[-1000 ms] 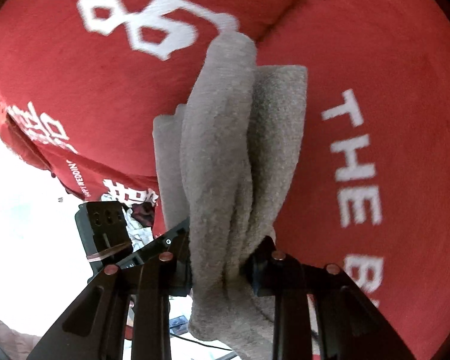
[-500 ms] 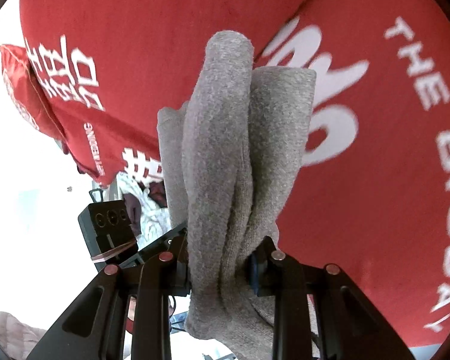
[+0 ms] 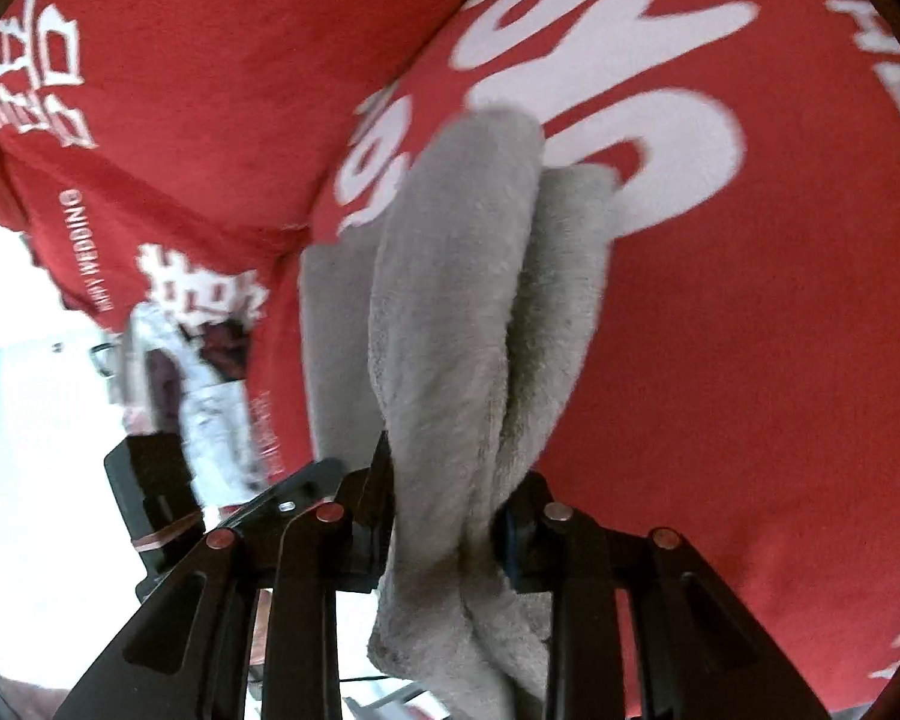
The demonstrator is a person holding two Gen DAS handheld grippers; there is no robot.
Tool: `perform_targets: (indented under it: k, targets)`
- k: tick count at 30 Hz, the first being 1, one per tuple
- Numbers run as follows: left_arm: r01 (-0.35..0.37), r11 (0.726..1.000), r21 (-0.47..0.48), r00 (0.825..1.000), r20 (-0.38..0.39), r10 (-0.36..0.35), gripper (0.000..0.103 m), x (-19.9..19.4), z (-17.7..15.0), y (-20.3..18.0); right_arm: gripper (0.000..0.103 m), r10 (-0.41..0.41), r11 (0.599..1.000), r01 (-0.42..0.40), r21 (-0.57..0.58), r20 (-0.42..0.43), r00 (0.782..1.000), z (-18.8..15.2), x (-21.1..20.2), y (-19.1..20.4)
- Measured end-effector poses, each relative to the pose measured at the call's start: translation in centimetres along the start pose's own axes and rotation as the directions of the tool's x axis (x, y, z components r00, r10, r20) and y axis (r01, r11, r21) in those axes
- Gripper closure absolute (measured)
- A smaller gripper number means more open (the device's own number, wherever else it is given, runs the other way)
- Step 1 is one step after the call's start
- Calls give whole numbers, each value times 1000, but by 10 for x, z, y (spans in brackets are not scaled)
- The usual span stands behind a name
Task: Fold small clothes
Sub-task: 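Pinch the folded sweater edge with both grippers and lift it slightly, then lay the sweater back down and open both grippers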
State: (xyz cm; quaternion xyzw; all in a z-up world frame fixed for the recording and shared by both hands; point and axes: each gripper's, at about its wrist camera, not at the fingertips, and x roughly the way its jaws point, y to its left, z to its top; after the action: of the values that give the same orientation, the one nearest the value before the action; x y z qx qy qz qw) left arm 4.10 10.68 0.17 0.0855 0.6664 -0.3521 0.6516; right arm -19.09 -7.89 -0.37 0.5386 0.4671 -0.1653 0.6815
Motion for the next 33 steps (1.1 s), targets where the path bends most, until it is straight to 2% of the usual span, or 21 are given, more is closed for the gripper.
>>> perform_targets:
  k: [1, 2, 4, 7, 8, 10, 12, 15, 16, 17, 18, 20, 21, 22, 24, 25, 27, 30, 33]
  targets:
    - [-40, 999, -31, 999, 20, 40, 20, -3, -2, 9, 58, -65, 998, 65, -8, 15, 998, 0, -4, -2]
    - [-51, 998, -39, 998, 23, 52, 20, -5, -4, 13, 56, -156, 987, 157, -22, 31, 987, -2, -11, -5]
    - [-106, 992, -62, 994, 23, 108, 20, -9, -7, 22, 56, -254, 966, 257, -38, 60, 965, -6, -23, -4]
    - [-154, 987, -50, 987, 40, 156, 20, -20, -12, 25, 59, -304, 951, 308, -34, 97, 948, -16, -42, -5]
    - [-157, 987, -38, 986, 51, 158, 20, -23, -12, 21, 67, -309, 948, 315, -40, 111, 944, -20, -47, -3]
    - [-172, 985, 19, 982, 82, 170, 20, -34, -16, 9, 77, -278, 957, 286, -54, 122, 953, -28, -53, 2]
    - [-173, 982, 78, 981, 103, 165, 20, -40, -20, -8, 77, -232, 968, 240, -70, 103, 967, -36, -53, 5]
    - [-138, 979, 148, 986, 113, 122, 20, -42, -24, -35, 77, -206, 976, 208, -66, 32, 978, -47, -40, 6]
    - [-122, 978, 172, 989, 108, 104, 20, -40, -26, -43, 72, -200, 978, 201, -47, 18, 980, -50, -35, 4]
    - [-112, 976, 186, 990, 102, 94, 20, -38, -27, -49, 66, -195, 980, 195, -34, 15, 981, -52, -30, 4]
    - [-107, 975, 197, 992, 94, 90, 20, -34, -29, -54, 64, -183, 983, 183, -12, 16, 983, -52, -27, 1]
    - [-103, 974, 202, 993, 76, 89, 20, -25, -31, -58, 65, -138, 990, 137, 32, 32, 990, -52, -25, -3]
    - [-107, 974, 197, 993, 67, 96, 20, -21, -32, -58, 70, -129, 991, 127, 42, 52, 990, -52, -27, -5]
    - [-115, 975, 189, 993, 55, 107, 20, -15, -32, -57, 89, -139, 989, 135, 53, 77, 987, -51, -27, -7]
    - [-134, 977, 168, 991, 34, 130, 20, -5, -35, -51, 89, -178, 983, 172, 64, 95, 979, -51, -27, -9]
    - [-161, 975, 155, 987, 17, 160, 20, 2, -37, -46, 90, -208, 978, 204, 52, 93, 974, -51, -24, -10]
    - [-173, 975, 141, 984, -7, 176, 20, 10, -42, -42, 90, -284, 959, 285, 4, 81, 955, -54, -10, -12]
    - [-165, 980, 114, 986, -11, 168, 20, 9, -46, -39, 90, -309, 949, 313, -24, 97, 946, -54, -5, -11]
    - [-178, 975, 133, 983, -9, 181, 20, 7, -48, -43, 90, -326, 942, 331, -46, 100, 940, -57, -6, -5]
